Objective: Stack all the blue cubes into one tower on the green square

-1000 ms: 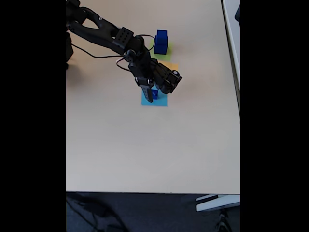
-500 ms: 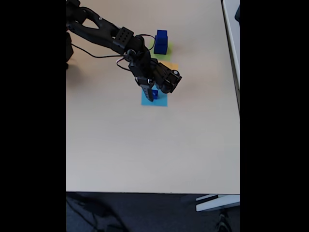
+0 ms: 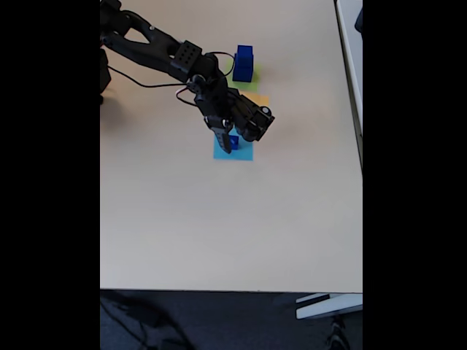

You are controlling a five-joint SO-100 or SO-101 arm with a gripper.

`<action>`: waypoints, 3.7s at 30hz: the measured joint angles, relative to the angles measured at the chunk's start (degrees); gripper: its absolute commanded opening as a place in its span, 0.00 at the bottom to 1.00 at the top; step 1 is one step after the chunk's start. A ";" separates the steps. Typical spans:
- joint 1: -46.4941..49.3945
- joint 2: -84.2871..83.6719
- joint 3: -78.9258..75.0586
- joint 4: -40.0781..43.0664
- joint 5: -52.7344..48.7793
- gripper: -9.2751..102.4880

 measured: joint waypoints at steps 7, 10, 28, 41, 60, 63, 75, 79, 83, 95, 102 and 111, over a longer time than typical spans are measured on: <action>0.00 0.00 0.00 0.00 0.35 0.31; -0.26 -0.44 0.00 0.00 0.70 0.31; -1.14 -1.05 0.00 0.00 1.23 0.26; -1.14 -1.05 0.00 0.00 1.23 0.14; -1.14 -1.05 0.00 0.00 1.23 0.08; -1.14 -1.05 0.00 0.00 1.14 0.08; -1.14 -0.88 0.00 0.00 -1.58 0.08; -1.14 -0.18 0.00 0.00 -1.93 0.08; -1.14 0.26 0.00 0.00 -2.37 0.08; -5.27 0.79 -2.20 0.00 -1.05 0.08; -11.43 0.79 -2.37 0.00 3.60 0.08; -15.91 -0.88 -2.46 0.00 3.52 0.08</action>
